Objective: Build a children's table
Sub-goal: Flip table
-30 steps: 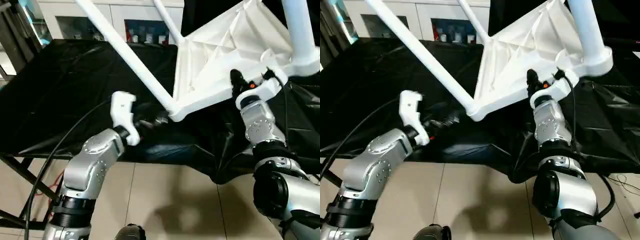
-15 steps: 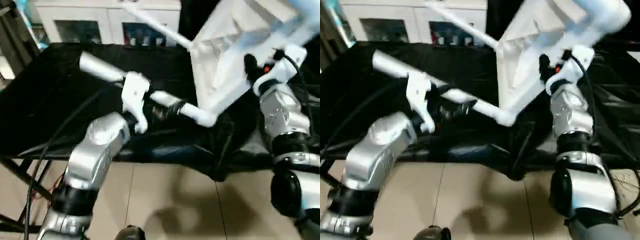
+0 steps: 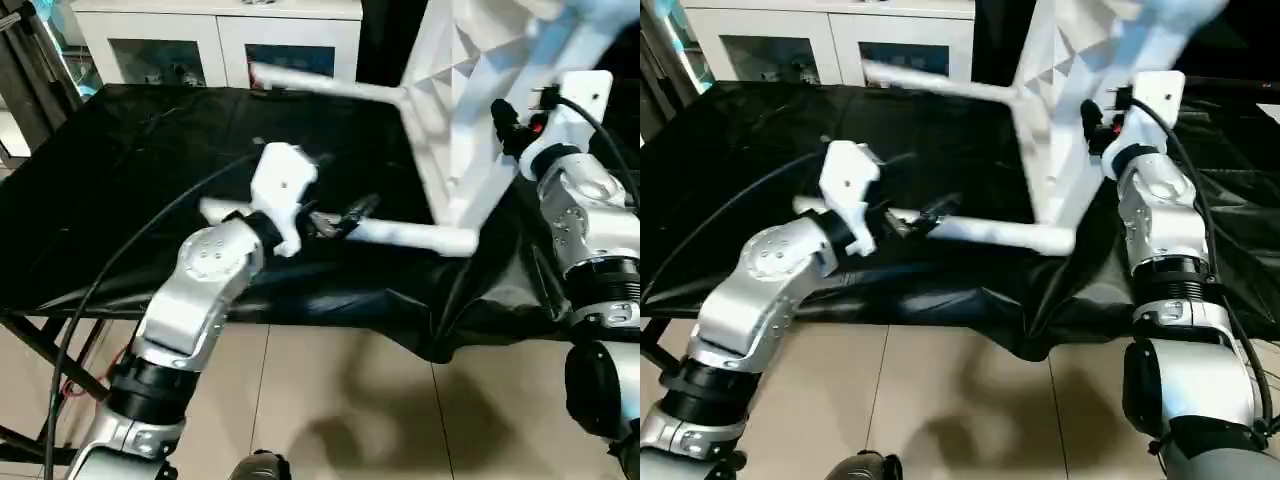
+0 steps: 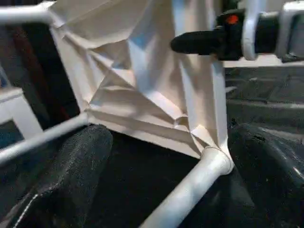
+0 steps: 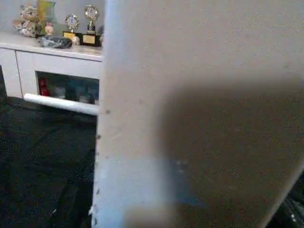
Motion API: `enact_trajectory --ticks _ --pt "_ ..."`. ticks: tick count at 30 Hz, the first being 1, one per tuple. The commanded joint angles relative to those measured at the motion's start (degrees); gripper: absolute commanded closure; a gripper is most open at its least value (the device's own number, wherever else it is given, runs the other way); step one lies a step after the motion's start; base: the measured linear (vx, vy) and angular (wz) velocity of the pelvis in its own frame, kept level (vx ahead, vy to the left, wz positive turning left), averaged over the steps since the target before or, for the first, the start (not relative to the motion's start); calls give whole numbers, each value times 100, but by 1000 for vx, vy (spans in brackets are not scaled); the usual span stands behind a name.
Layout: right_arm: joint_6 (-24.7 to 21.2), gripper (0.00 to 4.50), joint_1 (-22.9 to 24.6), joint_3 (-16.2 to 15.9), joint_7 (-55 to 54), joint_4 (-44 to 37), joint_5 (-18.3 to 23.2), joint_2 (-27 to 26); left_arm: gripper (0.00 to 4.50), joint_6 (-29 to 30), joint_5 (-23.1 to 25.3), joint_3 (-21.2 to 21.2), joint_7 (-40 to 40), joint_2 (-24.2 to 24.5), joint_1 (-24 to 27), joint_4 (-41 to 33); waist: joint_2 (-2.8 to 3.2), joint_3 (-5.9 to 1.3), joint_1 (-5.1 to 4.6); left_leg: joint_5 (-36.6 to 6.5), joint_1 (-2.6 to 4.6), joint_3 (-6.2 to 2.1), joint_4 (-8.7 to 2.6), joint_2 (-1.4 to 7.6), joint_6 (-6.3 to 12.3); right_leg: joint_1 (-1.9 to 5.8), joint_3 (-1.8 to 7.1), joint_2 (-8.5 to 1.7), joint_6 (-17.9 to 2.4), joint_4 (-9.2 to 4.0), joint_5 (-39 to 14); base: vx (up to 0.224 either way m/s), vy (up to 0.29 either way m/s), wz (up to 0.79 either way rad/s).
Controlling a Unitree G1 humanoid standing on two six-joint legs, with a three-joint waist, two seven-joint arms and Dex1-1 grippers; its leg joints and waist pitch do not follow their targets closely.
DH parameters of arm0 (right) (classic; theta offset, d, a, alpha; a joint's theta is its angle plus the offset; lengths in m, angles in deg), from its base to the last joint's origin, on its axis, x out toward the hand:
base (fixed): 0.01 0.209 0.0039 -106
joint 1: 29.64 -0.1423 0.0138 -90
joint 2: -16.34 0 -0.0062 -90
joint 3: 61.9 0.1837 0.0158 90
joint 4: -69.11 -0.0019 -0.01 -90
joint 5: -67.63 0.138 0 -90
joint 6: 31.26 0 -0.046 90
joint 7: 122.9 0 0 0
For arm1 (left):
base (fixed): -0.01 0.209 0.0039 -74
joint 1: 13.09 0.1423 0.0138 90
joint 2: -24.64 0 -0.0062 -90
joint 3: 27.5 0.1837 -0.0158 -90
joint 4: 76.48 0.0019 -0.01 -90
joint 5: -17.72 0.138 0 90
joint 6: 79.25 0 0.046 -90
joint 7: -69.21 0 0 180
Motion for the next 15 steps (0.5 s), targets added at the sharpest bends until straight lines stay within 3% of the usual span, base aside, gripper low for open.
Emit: enact_trajectory --ticks 1,8,9,10,13,15 --pt "-34 249 -73 -191 225 181 -227 113 0 -182 254 83 -5 68 -110 105 -92 -427 -43 -1560 365 -153 -372 256 -320 43 49 -208 -1016 -409 -378 0 0 0" --pt "30 249 -156 -325 481 399 -305 96 0 -558 423 122 -38 78 -300 228 -99 -430 -55 -1439 358 -144 -355 256 -197 55 47 -210 -1173 -386 -280 0 0 0" --pt "44 214 -163 -328 485 427 -313 94 0 -594 433 126 -30 75 -319 238 -98 -427 -54 -1456 361 -144 -355 257 -195 50 47 -208 -1181 -390 -298 0 0 0" --pt "109 193 -145 -339 500 555 -346 66 0 -805 588 194 -36 85 -437 269 -148 -426 -52 -1449 358 -139 -356 259 -177 57 46 -206 -1195 -391 -285 0 0 0" --pt "210 159 -86 -387 376 674 -450 7 0 -1134 954 321 -124 154 -687 323 -115 -427 -47 -1476 357 -150 -362 268 -169 48 50 -218 -1178 -405 -406 0 0 0" --pt "246 145 -22 -370 196 658 -466 -61 0 -1506 1201 331 -249 181 -883 371 -141 -432 -43 -1387 345 -149 -356 265 -172 60 46 -220 -1171 -388 -307 0 0 0"
